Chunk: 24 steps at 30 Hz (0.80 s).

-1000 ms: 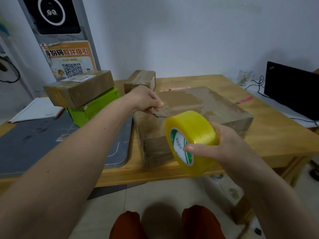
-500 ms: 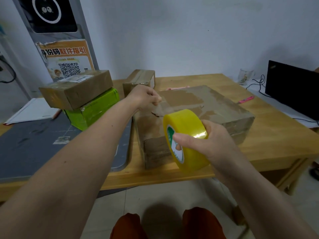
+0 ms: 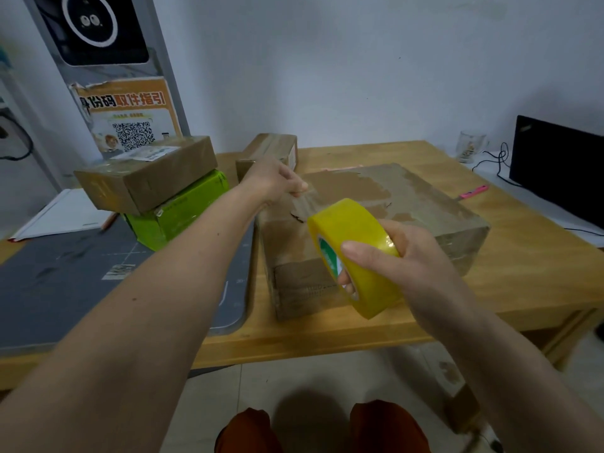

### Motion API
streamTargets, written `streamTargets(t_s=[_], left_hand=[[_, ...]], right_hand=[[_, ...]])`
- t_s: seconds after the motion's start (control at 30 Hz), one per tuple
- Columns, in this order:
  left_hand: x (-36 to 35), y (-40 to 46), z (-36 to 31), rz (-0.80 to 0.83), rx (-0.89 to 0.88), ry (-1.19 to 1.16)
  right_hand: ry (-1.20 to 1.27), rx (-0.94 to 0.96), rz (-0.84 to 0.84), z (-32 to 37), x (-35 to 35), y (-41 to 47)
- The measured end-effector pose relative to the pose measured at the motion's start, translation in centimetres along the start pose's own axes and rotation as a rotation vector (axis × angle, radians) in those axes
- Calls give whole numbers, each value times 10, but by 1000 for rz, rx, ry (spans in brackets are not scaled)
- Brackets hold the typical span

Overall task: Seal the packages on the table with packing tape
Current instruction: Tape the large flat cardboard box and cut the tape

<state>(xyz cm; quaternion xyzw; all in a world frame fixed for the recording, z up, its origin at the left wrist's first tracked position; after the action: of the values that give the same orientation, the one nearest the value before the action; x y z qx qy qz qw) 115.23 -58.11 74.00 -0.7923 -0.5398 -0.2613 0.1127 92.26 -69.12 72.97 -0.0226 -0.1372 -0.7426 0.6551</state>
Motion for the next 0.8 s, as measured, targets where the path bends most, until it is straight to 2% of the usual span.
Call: streamTargets(t_s=[0.17,0.27,0.33,0.43,0.5,0.63,0.77,0.8], left_hand=[[-20,2,12,-47,-22,-69],[-15,7,13,-7,-48,-117],[-11,10,15,67,-76,-129],[-13,12,26,153,-75,-164],[-21,7,35,100,-78,-190],[-44,-1,33,-48,-58,-242],[-77,-15,16,-216,65,-147],[-80,-17,13,-243,95,-188]], right_hand=[[148,-90,-134,0,3,3],[159,-130,-164,-11,0,3],[4,-130,-170,-18,0,2],[-411,-39,-181,-20,12,3],[-475,-46,-203,-24,33,8],[-264,-58,-278,-35,82,15],[-264,4,-359,-33,108,13],[-239,18,-364,-30,113,12]])
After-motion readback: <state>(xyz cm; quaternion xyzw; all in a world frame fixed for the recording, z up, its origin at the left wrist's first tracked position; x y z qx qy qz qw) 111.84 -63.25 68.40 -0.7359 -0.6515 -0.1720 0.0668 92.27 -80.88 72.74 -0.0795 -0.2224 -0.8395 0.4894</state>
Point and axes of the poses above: each hand's wrist, its own y-axis towards the middle knuckle, its own x-axis out of the back of the hand, z = x × y, the point moved 5 cm from there along y, towards the middle knuckle, and after that the axes turned 8 degrees about -y, right-handed, at the moved point
